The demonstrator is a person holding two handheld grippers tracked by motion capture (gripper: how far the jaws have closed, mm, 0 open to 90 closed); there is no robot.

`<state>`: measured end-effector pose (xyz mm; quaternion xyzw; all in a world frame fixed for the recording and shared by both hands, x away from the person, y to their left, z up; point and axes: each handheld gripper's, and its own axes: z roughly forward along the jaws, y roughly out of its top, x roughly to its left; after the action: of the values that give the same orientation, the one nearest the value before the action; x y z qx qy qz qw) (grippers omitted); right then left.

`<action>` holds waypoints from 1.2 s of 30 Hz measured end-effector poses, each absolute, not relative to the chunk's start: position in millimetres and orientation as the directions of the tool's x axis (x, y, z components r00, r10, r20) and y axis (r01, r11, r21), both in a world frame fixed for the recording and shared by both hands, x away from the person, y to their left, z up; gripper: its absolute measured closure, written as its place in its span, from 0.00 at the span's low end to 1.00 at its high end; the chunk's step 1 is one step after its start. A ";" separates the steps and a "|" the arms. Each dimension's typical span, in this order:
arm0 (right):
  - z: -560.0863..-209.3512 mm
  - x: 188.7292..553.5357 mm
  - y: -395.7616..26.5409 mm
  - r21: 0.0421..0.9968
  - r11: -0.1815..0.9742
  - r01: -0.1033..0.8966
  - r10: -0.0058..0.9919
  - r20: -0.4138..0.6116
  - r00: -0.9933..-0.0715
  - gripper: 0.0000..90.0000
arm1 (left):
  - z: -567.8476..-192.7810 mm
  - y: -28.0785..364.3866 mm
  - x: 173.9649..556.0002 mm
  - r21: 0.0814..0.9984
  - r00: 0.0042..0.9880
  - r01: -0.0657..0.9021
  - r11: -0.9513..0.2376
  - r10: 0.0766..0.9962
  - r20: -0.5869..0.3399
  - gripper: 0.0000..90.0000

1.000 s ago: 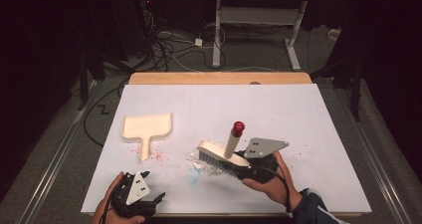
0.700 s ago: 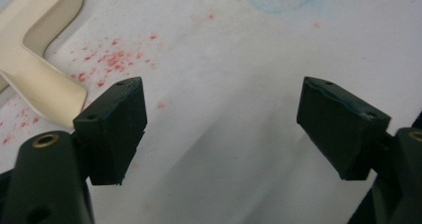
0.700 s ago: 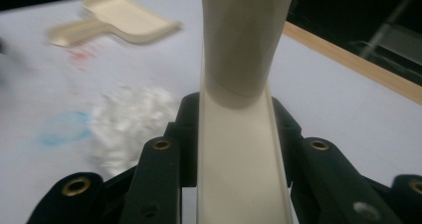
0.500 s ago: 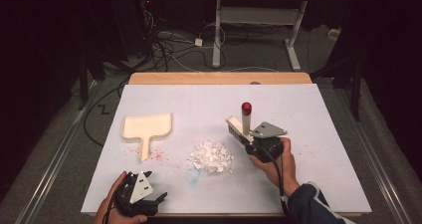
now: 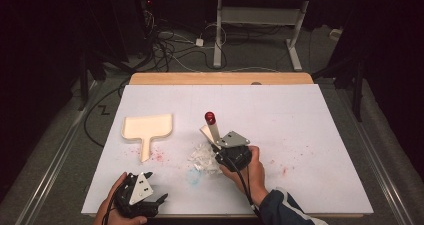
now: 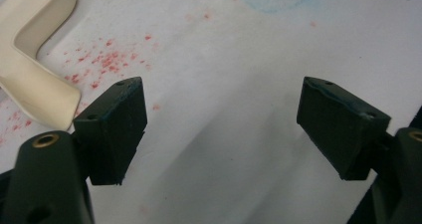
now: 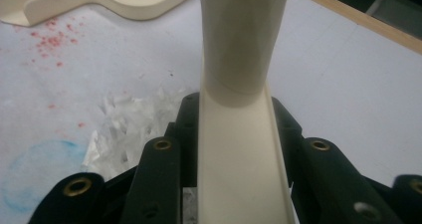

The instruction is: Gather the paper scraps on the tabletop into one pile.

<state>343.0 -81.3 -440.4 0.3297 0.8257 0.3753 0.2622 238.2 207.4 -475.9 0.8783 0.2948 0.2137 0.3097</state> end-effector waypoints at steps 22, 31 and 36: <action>-387.0 346.2 -184.8 0.840 0.452 0.299 0.770 -0.198 -0.607 0.75 | -471.0 209.3 235.8 0.688 0.691 0.376 -0.621 0.683 0.238 0.21; -380.6 334.8 -250.2 0.829 0.471 0.301 0.731 -0.175 -0.659 0.75 | -466.2 211.7 239.6 0.718 0.645 0.358 -0.597 0.714 0.272 0.21; -386.1 325.8 -273.7 0.802 0.503 0.321 0.687 -0.146 -0.712 0.75 | -462.4 207.3 254.8 0.733 0.637 0.340 -0.589 0.718 0.282 0.21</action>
<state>325.8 -273.7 -386.1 0.3013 0.8358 0.3970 0.2303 254.8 207.3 -462.4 0.8434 0.3135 0.2888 0.3271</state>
